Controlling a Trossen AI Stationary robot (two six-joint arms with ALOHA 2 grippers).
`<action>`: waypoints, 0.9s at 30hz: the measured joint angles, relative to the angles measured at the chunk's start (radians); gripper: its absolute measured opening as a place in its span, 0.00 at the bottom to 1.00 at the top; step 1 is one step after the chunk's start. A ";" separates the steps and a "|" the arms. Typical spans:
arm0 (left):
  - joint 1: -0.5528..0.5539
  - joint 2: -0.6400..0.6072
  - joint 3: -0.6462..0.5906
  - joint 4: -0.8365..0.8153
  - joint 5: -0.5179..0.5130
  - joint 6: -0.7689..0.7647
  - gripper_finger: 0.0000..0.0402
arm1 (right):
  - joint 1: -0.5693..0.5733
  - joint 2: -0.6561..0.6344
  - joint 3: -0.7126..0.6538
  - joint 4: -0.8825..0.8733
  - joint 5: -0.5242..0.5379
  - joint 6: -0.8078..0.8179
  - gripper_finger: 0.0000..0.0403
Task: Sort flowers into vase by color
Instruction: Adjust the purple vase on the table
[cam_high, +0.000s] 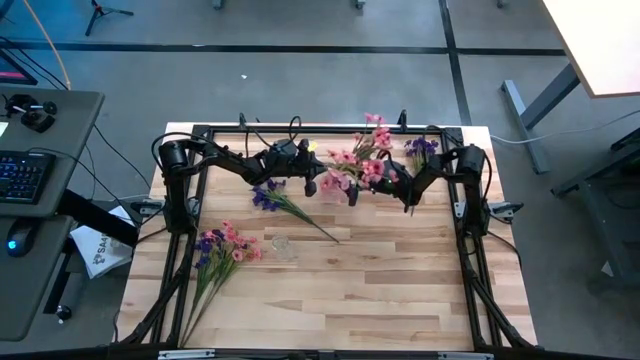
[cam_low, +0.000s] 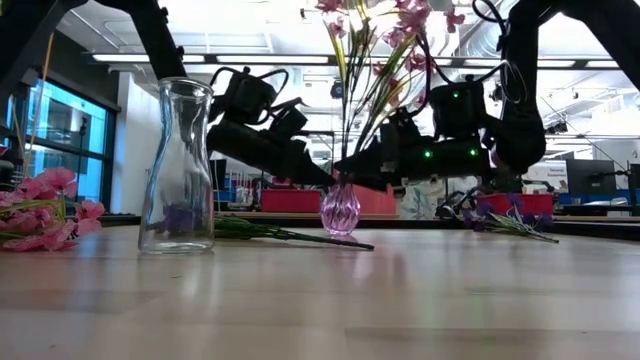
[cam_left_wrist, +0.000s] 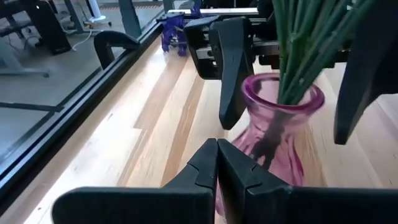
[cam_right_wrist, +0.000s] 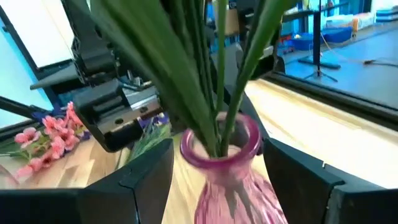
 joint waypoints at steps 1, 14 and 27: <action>0.000 0.000 0.000 -0.005 0.000 0.000 0.00 | 0.000 -0.001 0.000 -0.001 0.000 0.000 0.60; 0.016 0.001 0.000 -0.055 -0.001 0.022 0.00 | 0.000 -0.002 0.105 -0.155 -0.013 -0.030 0.60; 0.087 -0.028 -0.002 -0.063 -0.002 0.036 0.00 | -0.002 -0.004 0.105 -0.155 0.003 -0.030 0.60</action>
